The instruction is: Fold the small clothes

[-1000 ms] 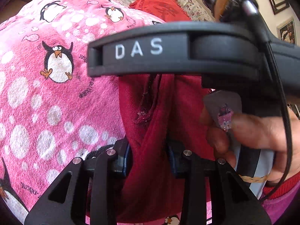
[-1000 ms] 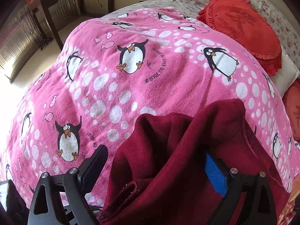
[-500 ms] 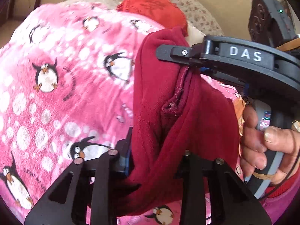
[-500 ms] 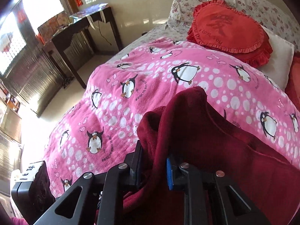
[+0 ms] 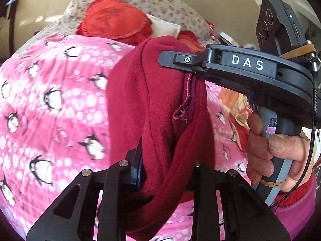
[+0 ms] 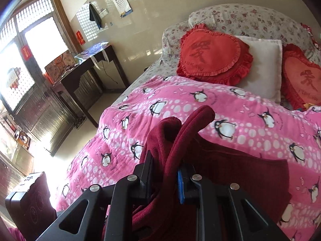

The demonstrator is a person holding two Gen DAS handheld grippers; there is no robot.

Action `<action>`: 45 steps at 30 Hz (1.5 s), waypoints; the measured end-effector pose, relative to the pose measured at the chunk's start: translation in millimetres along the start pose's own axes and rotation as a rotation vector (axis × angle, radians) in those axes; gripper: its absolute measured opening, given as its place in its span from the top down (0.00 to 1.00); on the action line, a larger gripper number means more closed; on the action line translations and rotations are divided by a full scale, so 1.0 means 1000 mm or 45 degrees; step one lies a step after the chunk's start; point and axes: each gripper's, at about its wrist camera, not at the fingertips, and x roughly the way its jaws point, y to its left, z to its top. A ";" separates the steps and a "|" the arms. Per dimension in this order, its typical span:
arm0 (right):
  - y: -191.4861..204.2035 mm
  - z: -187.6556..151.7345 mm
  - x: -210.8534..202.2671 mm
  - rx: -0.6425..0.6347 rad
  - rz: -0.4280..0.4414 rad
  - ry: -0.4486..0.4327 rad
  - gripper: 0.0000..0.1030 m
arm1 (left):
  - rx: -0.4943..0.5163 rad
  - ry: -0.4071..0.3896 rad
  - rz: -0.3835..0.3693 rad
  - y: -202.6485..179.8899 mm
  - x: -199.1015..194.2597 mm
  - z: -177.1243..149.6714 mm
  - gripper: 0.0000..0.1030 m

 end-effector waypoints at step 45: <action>-0.097 -0.179 -0.059 0.168 -0.189 0.143 0.73 | 0.312 0.219 0.266 -0.026 0.061 -0.065 0.52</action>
